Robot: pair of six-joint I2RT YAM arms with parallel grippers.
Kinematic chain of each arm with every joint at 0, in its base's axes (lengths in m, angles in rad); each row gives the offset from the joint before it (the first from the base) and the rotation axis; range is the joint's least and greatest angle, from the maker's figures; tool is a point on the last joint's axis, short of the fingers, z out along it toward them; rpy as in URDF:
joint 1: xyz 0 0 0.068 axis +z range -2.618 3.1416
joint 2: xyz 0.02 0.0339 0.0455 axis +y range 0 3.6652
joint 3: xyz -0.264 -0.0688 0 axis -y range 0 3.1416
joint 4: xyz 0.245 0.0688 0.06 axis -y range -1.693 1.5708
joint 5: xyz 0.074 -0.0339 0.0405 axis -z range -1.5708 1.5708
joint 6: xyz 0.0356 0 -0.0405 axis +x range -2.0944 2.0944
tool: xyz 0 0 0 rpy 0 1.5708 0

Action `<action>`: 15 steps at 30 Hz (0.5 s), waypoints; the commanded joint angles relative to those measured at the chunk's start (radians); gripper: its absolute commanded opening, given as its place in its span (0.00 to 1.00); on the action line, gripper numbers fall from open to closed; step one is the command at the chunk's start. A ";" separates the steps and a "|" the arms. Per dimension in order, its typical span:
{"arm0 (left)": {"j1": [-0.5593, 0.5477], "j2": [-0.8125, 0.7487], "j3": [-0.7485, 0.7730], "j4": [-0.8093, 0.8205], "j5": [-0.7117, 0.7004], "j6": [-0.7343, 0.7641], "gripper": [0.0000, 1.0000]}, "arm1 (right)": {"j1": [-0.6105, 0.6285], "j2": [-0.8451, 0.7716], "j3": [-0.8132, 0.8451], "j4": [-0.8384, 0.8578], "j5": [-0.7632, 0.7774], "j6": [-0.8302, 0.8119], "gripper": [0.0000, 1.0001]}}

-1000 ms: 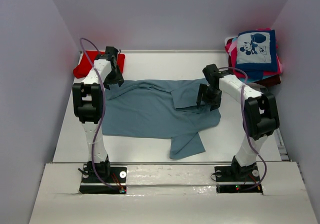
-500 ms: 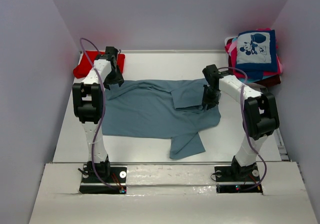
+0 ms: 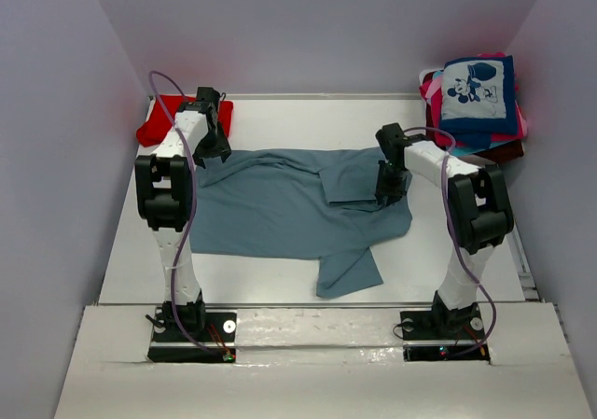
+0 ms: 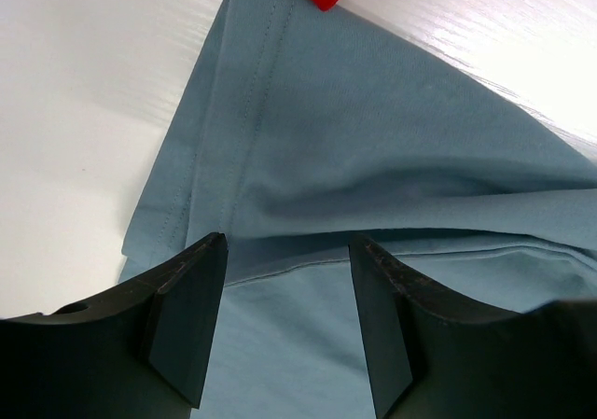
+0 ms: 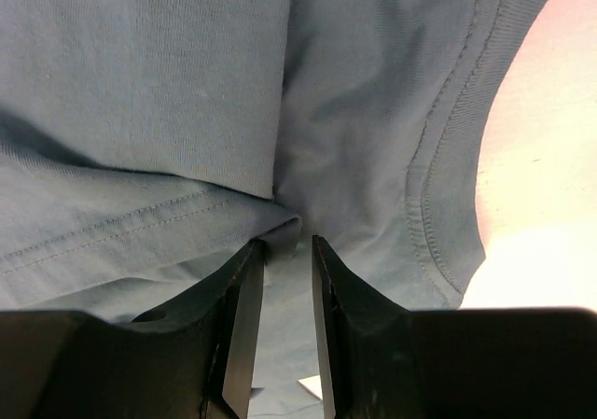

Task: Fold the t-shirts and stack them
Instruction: Fold the flattened tshirt in 1/3 of the way

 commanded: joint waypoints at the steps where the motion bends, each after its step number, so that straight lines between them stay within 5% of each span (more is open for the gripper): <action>1: -0.003 -0.056 0.006 -0.011 -0.012 0.010 0.66 | -0.010 -0.007 0.025 0.036 -0.025 0.003 0.35; 8: -0.003 -0.048 0.014 -0.013 -0.012 0.008 0.66 | -0.010 -0.049 -0.011 0.025 -0.084 0.026 0.33; 15: -0.003 -0.041 0.019 -0.013 -0.014 0.008 0.66 | -0.010 -0.083 -0.051 0.019 -0.124 0.026 0.13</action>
